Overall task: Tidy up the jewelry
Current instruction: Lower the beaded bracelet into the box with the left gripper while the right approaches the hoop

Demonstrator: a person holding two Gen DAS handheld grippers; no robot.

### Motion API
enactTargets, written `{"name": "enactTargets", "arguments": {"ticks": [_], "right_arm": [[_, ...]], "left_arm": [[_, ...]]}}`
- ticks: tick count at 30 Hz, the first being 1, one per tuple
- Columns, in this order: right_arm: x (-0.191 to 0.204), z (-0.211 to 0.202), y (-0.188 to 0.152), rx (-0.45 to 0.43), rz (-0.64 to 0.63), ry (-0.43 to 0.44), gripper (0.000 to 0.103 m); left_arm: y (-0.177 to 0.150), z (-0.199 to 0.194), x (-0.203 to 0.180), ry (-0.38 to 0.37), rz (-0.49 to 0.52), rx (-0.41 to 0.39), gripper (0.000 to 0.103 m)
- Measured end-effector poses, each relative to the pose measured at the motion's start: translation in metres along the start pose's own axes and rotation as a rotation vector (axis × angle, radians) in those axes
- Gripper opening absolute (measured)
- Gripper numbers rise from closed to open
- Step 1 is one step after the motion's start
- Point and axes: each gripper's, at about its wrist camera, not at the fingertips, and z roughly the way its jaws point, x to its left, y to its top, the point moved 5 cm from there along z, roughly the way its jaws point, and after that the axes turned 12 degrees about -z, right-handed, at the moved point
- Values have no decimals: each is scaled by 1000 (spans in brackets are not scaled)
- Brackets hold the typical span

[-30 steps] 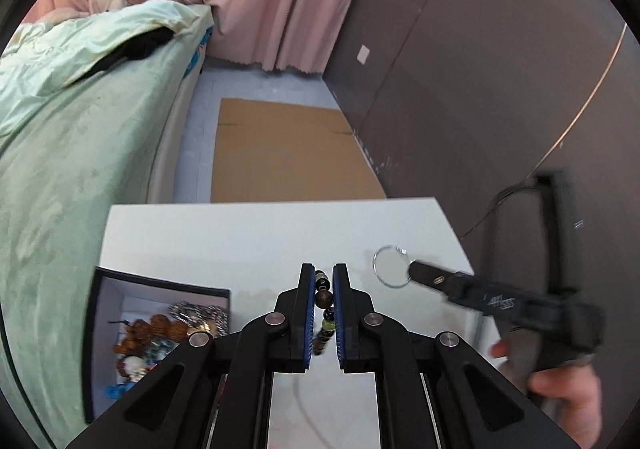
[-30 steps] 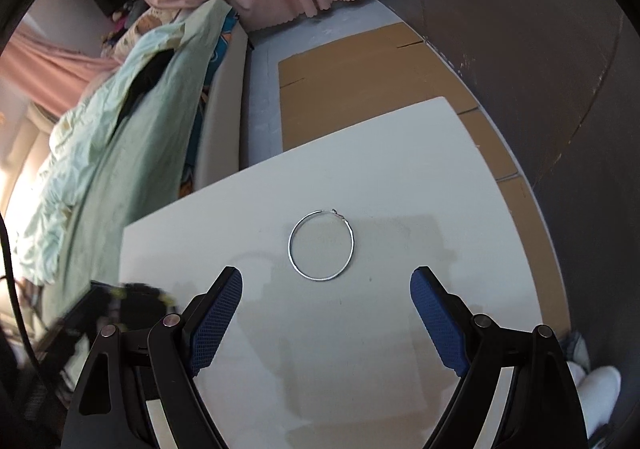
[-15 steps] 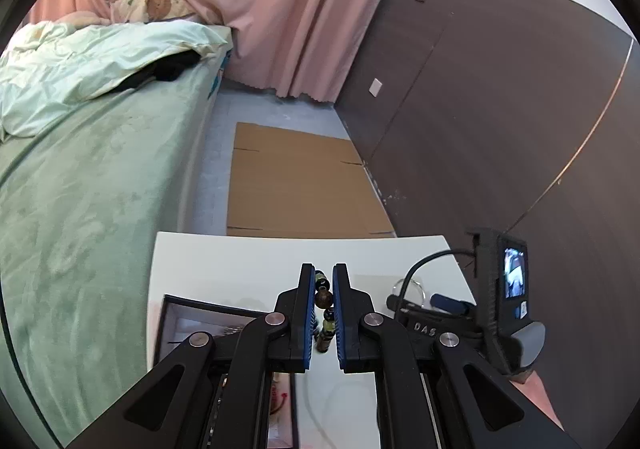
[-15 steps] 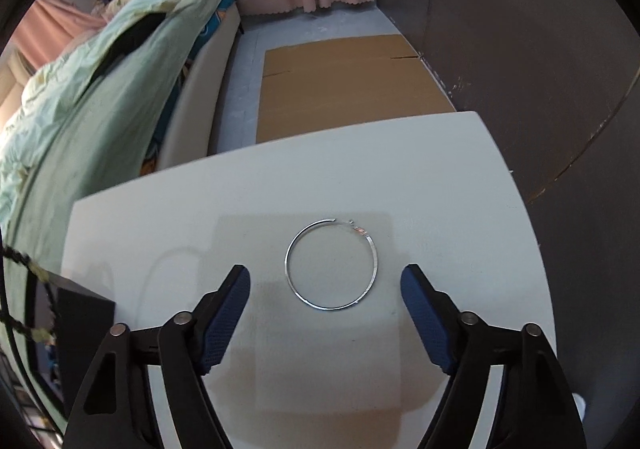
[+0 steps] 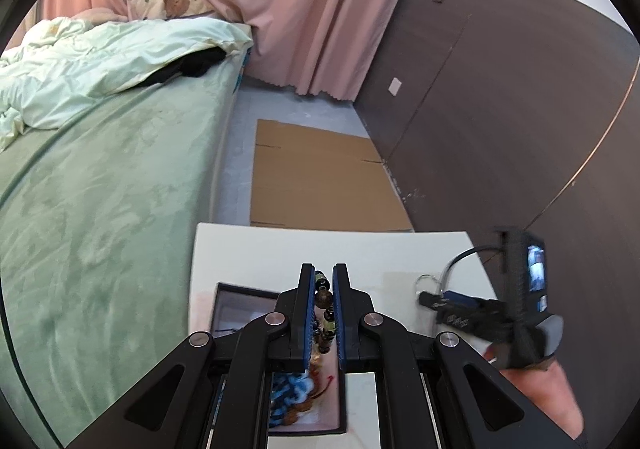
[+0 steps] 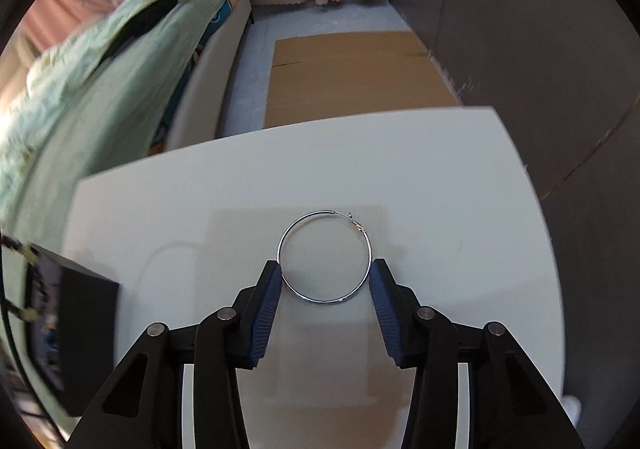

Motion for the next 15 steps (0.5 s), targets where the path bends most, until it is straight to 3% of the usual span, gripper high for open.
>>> {"name": "enactTargets", "arguments": {"ticks": [3,4,5,7,12,15], "right_arm": [[-5,-3,-5,6,54,62,46],[-6,-6,-6,4,63,73,29],[-6,-8,-8,10,66,87,4],[-5,-13,-12,13,90,133,6],[4,-23,-10,-14,58,113,6],[7,-26,-8,-28,50,83,9]], "left_arm": [[-3,1,10,19,-6,14,9],[-3,3,13,25,-10,21,9],[-4,4,17,31,-15,27,9],[-6,7,23,34,-30,43,9],[-6,9,32,-4,-100,72,9],[-7,7,34,-38,-141,89,16]]}}
